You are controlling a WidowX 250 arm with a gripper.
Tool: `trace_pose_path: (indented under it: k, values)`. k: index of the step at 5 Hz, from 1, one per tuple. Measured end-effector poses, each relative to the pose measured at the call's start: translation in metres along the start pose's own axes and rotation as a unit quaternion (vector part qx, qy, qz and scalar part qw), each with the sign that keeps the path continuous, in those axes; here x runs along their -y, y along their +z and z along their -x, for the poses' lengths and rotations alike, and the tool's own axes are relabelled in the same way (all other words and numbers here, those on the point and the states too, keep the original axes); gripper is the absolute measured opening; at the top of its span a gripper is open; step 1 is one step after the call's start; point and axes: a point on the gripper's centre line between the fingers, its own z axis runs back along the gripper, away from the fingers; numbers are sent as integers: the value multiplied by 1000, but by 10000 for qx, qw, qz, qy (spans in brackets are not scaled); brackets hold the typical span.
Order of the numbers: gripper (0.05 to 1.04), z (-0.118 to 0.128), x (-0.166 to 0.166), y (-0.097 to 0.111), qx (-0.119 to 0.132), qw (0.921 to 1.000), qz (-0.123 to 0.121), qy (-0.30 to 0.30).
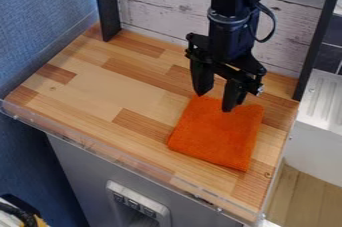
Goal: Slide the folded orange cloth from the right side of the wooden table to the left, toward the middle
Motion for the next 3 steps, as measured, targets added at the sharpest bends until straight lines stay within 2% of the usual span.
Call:
trace_pose_path:
  k: [1,2,3]
  values:
    - [371,-2,4,-2,41,10000,30,28]
    - [156,-3,6,-14,-76,10000,27,54]
    - [68,-4,7,-29,-224,9997,11,34]
